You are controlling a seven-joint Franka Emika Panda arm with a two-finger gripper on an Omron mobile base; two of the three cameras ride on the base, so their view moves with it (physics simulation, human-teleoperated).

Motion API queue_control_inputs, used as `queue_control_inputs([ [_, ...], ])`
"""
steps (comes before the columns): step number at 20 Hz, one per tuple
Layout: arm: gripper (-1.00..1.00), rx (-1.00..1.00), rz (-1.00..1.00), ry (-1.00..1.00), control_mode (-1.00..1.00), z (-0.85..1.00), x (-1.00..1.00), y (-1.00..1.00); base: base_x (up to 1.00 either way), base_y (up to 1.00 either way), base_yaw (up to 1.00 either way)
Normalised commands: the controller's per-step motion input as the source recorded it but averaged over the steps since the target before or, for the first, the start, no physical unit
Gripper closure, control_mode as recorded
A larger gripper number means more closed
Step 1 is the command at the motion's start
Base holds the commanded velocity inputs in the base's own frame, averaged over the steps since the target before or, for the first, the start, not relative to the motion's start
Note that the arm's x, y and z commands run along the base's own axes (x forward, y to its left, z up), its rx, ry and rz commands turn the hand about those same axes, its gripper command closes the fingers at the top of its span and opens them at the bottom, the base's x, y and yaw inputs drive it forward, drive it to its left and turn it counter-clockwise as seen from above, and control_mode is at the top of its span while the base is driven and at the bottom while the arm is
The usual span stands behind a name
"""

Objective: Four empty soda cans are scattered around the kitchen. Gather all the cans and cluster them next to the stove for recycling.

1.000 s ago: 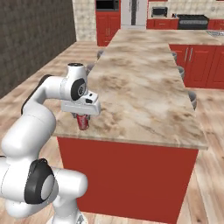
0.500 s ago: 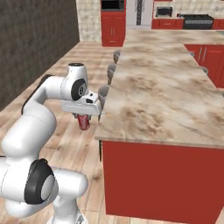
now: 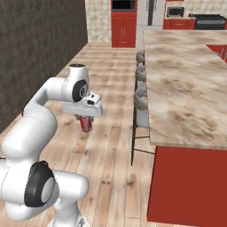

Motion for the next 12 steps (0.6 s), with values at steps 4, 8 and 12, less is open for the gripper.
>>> queue_control_inputs([
  [4,1.0,0.0,0.0,0.0,1.0,0.0,0.0,0.0,0.07,0.99,-0.01],
  [8,1.0,0.0,0.0,0.0,1.0,0.0,0.0,0.0,0.3,0.95,0.0],
  [12,1.0,0.0,0.0,0.0,1.0,0.0,0.0,0.0,0.55,0.76,0.0],
])
